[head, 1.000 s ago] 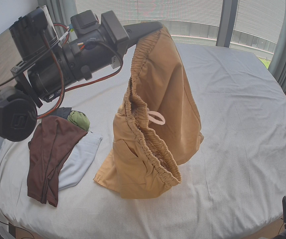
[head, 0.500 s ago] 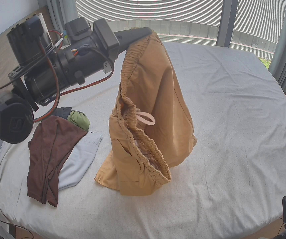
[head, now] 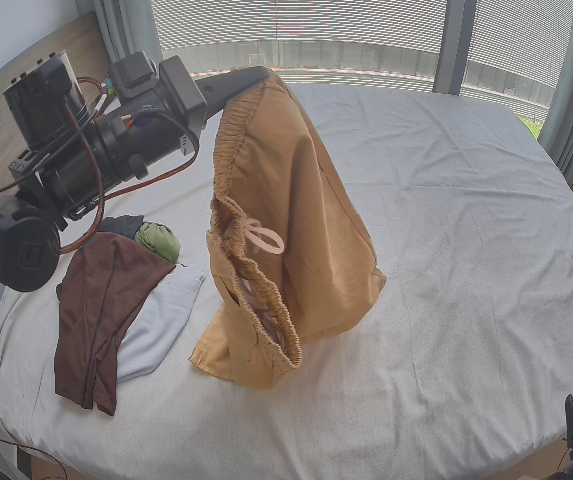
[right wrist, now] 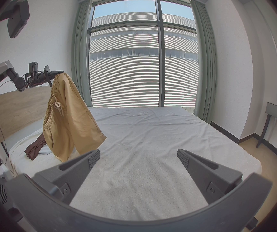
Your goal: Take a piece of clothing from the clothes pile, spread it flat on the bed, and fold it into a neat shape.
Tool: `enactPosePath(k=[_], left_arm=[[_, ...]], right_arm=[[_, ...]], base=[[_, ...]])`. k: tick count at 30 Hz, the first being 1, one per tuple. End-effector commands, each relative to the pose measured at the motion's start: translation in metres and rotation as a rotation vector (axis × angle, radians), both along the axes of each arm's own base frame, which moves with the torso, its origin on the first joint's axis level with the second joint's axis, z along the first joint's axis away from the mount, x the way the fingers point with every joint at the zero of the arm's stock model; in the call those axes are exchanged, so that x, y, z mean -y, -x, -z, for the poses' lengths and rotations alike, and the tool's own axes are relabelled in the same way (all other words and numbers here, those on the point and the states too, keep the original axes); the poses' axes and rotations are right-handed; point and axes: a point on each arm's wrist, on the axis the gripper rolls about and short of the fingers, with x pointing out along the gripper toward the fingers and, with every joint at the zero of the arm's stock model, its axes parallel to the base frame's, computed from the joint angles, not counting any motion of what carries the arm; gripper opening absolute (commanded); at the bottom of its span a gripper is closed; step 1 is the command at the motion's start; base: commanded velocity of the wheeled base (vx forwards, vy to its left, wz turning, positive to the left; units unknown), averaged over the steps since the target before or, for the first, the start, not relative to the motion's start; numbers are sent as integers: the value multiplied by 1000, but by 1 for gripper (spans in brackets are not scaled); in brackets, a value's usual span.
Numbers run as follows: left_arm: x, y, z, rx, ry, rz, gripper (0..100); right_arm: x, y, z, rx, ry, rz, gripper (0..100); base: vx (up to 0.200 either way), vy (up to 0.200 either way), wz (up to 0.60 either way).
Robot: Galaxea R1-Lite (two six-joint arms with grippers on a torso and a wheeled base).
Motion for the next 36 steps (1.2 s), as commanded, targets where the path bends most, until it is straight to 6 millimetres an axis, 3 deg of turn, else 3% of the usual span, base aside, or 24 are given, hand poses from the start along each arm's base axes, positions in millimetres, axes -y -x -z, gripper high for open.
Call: enactPosePath(k=[1, 18, 20, 21, 23, 26, 29, 30, 31, 34, 35, 36], left_arm=[[-5, -2, 1, -7, 2, -13, 0], [-18, -2, 8, -26, -9, -3, 0], [-19, -2, 7, -19, -6, -4, 0], [-19, -3, 6, -13, -2, -7, 0], [-19, -3, 3, -5, 2, -7, 0], [-19, -2, 2, 0, 3, -5, 0], [-19, -2, 0, 7, 6, -5, 0], [-19, -2, 0, 7, 6, -5, 0], [-19, -3, -4, 15, 10, -4, 0], [-19, -3, -6, 19, 13, -3, 0], [-18, -2, -12, 35, 23, -1, 0], [-18, -3, -13, 38, 24, -1, 0]], right_arm=[[0, 0, 5, -1, 3, -1, 100], [0, 0, 2, 23, 5, -7, 100], [0, 3, -8, 68, 5, -7, 100], [0, 14, -50, 191, -1, -12, 100], [0, 10, -76, 177, 0, -23, 100], [-1, -5, -90, 98, -6, -97, 100], [-3, -29, -93, -32, -30, -202, 100], [-3, -29, -93, -32, -30, -202, 100], [-6, -43, -103, -83, -112, -289, 100], [-8, -47, -108, -94, -148, -321, 100], [-15, -65, -122, -167, -228, -415, 100], [-17, -70, -124, -186, -232, -431, 100]], base=[[0, 0, 0], [0, 0, 0], [0, 0, 0], [0, 0, 0], [0, 0, 0], [0, 0, 0], [0, 0, 0], [0, 0, 0], [0, 0, 0], [0, 0, 0], [0, 0, 0], [0, 0, 0]])
